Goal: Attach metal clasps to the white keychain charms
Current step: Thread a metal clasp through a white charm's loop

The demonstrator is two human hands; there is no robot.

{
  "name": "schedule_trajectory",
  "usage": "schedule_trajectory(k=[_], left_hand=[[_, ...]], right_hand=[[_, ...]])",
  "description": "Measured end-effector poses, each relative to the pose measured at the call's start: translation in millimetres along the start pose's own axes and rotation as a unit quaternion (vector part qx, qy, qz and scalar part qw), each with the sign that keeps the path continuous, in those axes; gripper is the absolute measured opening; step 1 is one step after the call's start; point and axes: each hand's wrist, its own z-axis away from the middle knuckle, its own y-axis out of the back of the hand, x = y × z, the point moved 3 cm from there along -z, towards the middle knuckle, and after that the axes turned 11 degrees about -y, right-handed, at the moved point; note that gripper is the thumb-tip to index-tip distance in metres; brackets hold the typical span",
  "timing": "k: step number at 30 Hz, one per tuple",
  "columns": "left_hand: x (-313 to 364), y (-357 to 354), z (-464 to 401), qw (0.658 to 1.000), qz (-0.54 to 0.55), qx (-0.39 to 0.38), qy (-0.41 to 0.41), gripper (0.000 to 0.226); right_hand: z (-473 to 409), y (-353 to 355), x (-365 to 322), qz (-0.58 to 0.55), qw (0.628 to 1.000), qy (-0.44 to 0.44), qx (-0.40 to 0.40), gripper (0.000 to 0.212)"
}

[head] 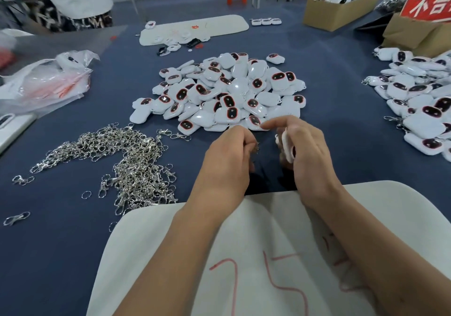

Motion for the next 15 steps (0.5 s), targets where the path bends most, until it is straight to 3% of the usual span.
schedule_trajectory(k=[9,15], left_hand=[[2.5,1.2,-0.1,1.000,-0.027,-0.010,-0.005,0.016],[1.7,-0.2,0.7,0.999,-0.022,-0.032,-0.003,0.016]], right_hand=[[1.1,2.3,-4.4,0.049,0.998,0.039,0.030,0.015],[-1.9,1.6,0.6,0.038,0.998,0.011,0.045,0.007]])
